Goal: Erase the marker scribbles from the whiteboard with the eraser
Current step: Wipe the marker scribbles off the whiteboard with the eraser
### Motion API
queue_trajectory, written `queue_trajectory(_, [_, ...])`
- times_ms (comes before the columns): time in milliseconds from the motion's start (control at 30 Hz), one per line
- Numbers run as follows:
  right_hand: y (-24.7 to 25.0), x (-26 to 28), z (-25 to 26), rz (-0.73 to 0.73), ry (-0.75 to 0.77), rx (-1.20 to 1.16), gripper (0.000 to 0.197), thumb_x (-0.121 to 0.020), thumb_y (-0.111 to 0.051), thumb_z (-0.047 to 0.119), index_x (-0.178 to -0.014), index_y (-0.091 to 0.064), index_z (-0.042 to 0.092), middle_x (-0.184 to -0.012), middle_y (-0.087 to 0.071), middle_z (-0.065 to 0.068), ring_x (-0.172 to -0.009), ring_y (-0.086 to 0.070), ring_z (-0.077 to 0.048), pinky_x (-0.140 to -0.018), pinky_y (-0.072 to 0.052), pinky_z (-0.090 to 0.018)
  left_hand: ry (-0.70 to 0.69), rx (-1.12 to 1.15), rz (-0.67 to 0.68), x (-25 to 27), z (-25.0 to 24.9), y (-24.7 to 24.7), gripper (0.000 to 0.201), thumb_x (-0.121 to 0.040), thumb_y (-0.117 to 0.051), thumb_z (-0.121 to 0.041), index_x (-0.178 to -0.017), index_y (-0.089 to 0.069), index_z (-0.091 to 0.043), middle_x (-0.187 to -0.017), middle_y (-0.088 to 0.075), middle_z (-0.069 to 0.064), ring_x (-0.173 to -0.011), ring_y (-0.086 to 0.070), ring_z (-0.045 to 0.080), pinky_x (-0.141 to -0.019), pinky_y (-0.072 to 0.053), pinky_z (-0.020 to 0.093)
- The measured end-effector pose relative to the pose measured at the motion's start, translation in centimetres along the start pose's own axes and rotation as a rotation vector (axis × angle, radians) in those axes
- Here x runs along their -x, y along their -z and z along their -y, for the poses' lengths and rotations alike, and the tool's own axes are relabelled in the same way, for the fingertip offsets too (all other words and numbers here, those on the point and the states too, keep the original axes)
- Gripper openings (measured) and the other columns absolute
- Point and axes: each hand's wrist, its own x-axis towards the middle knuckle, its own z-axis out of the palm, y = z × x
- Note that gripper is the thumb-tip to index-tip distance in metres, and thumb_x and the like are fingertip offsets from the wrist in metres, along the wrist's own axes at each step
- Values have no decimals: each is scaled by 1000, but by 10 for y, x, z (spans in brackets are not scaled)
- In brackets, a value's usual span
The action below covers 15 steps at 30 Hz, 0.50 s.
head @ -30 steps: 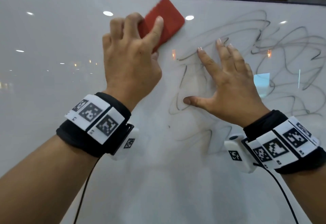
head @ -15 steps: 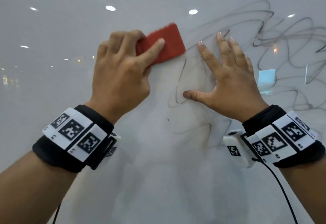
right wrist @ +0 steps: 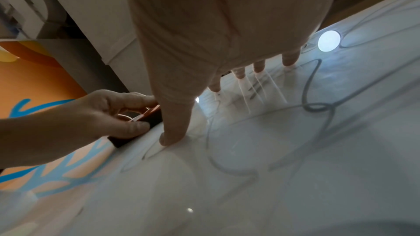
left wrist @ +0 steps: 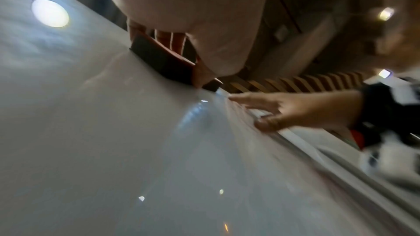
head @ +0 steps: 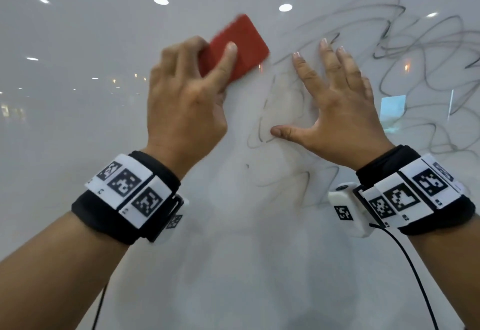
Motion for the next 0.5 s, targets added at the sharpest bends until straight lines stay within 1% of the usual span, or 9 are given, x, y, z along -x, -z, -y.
queue_trajectory(67, [-1, 1, 0, -4, 5, 1, 111, -68, -55, 84, -157, -4, 43, -167, 7, 0, -153, 5, -25, -120, -7, -53, -190, -15, 31, 19, -4, -4, 57, -86, -59, -14, -142, -53, -21, -131, -53, 17, -114, -47, 39, -90, -41, 48])
queue_trajectory(100, [-2, 1, 0, -6, 7, 0, 111, -68, -55, 83, -157, -4, 42, -167, 6, 0, -153, 5, -26, -120, -7, -53, -234, -22, 44, 24, -4, -3, 57, -86, -59, -13, -142, -53, -21, -131, -53, 16, -115, -47, 38, -90, -40, 47])
queue_trajectory(133, [-2, 2, 0, -6, 7, 1, 111, -68, -56, 83, -157, -4, 42, -167, 6, -1, -153, 5, -26, -120, -7, -53, -236, -32, 47, 24, -3, -3, 57, -86, -59, -14, -142, -53, -22, -131, -53, 15, -115, -47, 37, -90, -38, 47])
queue_trajectory(167, [-3, 2, -1, -4, 4, 3, 111, -68, -56, 83, -157, -3, 42, -167, 7, 0, -153, 5, -25, -120, -6, -53, -196, -41, 39, 20, -2, -3, 58, -86, -60, -14, -142, -52, -23, -131, -53, 15, -116, -46, 36, -90, -38, 46])
queue_trajectory(233, [-4, 2, -1, 1, 5, 1, 110, -69, -54, 84, -157, -1, 43, -167, 9, 0, -153, 7, -25, -120, -5, -53, -54, -22, 20, 10, -4, -2, 58, -86, -61, -16, -143, -52, -24, -132, -52, 15, -117, -45, 37, -91, -38, 47])
queue_trajectory(267, [-4, 2, -2, -1, 6, -1, 110, -70, -53, 84, -156, 0, 43, -167, 10, 1, -153, 8, -25, -120, -4, -52, -13, -3, 14, 7, -6, -2, 58, -85, -61, -16, -142, -53, -24, -132, -53, 15, -117, -46, 37, -91, -39, 47])
queue_trajectory(300, [-4, 2, -2, -3, 6, -1, 110, -70, -53, 85, -156, 1, 43, -167, 10, 1, -153, 8, -24, -120, -3, -52, -21, 9, 15, 8, -9, -3, 57, -85, -60, -17, -142, -54, -24, -131, -53, 15, -117, -47, 38, -91, -39, 47])
queue_trajectory(433, [-7, 5, -2, -7, 6, 4, 110, -71, -54, 84, -157, -2, 41, -167, 9, -1, -153, 7, -25, -120, -3, -51, -261, 34, 85, 25, -6, -2, 54, -86, -57, -18, -139, -57, -25, -131, -54, 13, -116, -47, 35, -92, -37, 45])
queue_trajectory(500, [-7, 6, -1, -10, 0, 0, 110, -71, -55, 84, -157, -3, 40, -167, 8, -1, -154, 6, -25, -120, -4, -52, -279, 36, 96, 23, 1, 1, 53, -87, -55, -19, -139, -57, -26, -131, -54, 12, -117, -47, 35, -93, -38, 47])
